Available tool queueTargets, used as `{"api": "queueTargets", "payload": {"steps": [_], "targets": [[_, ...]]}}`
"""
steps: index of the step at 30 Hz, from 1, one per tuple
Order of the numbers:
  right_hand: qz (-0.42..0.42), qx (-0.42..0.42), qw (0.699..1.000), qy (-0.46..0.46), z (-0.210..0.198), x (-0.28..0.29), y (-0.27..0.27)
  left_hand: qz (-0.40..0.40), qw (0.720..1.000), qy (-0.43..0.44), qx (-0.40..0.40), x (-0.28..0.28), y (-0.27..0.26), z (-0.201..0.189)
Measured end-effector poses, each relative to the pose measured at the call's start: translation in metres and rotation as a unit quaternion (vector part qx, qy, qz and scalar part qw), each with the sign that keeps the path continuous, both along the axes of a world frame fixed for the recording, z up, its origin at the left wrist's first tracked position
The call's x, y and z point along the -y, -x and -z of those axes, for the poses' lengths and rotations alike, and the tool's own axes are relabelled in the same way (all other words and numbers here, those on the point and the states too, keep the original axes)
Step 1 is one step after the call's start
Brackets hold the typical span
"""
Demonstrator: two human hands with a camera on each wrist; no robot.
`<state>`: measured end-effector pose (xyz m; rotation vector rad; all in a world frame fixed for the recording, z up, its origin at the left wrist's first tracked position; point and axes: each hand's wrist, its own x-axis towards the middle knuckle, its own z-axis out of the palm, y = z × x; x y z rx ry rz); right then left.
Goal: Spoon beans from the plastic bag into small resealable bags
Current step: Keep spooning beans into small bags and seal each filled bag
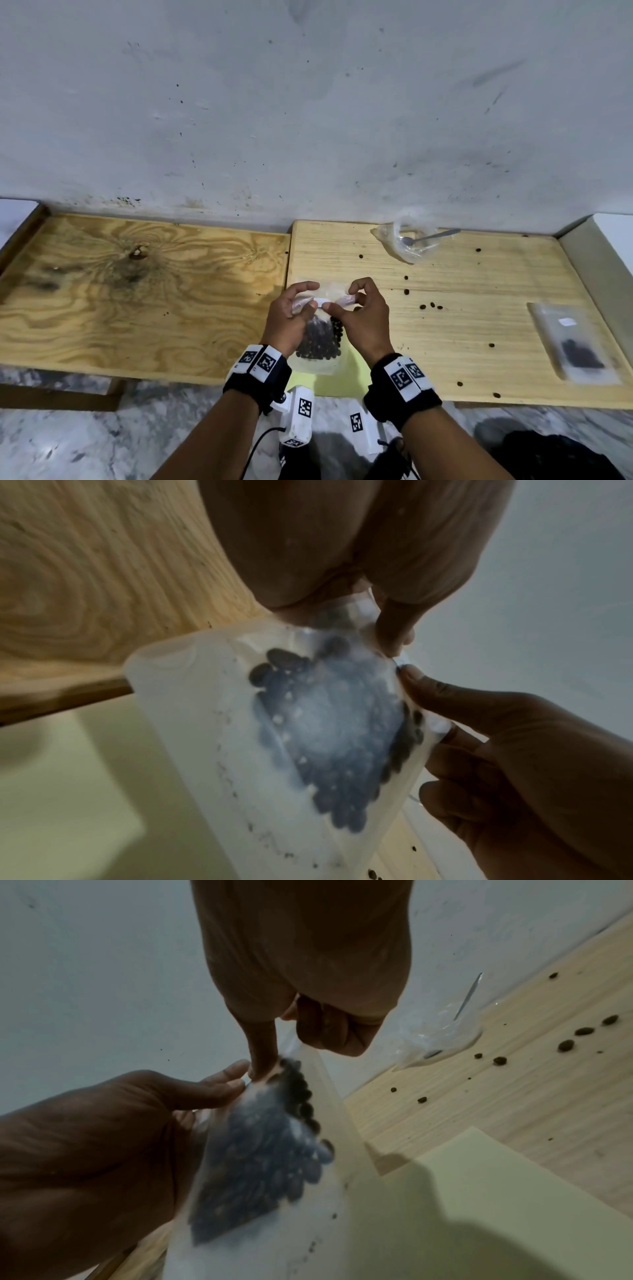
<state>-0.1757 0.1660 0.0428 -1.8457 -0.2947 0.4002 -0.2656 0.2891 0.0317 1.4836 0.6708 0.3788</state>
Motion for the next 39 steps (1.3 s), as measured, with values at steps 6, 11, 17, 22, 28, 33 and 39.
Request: {"api": "queueTargets", "payload": {"steps": [6, 11, 17, 22, 28, 33, 39], "targets": [[0.016, 0.004, 1.000, -0.012, 0.002, 0.025, -0.011, -0.006, 1.000, 0.009, -0.004, 0.024, -0.020, -0.004], [-0.003, -0.064, 0.998, -0.007, 0.013, 0.086, -0.034, -0.037, 0.996, 0.084, -0.022, 0.056, -0.060, -0.005], [0.050, -0.109, 0.993, -0.001, 0.020, 0.186, -0.096, 0.040, 0.992, 0.111, -0.048, 0.143, -0.137, -0.008], [0.137, -0.093, 0.985, 0.054, 0.022, 0.286, -0.167, 0.108, 0.986, 0.081, -0.098, 0.238, -0.206, 0.008], [0.165, -0.067, 0.956, 0.231, 0.029, 0.394, -0.235, 0.242, 0.946, 0.132, -0.172, 0.346, -0.281, 0.030], [0.153, -0.082, 0.931, 0.321, 0.048, 0.438, -0.259, 0.272, 0.924, 0.138, -0.230, 0.402, -0.313, 0.048], [0.122, -0.081, 0.927, 0.345, 0.065, 0.446, -0.261, 0.287, 0.915, 0.105, -0.264, 0.414, -0.319, 0.064]]}}
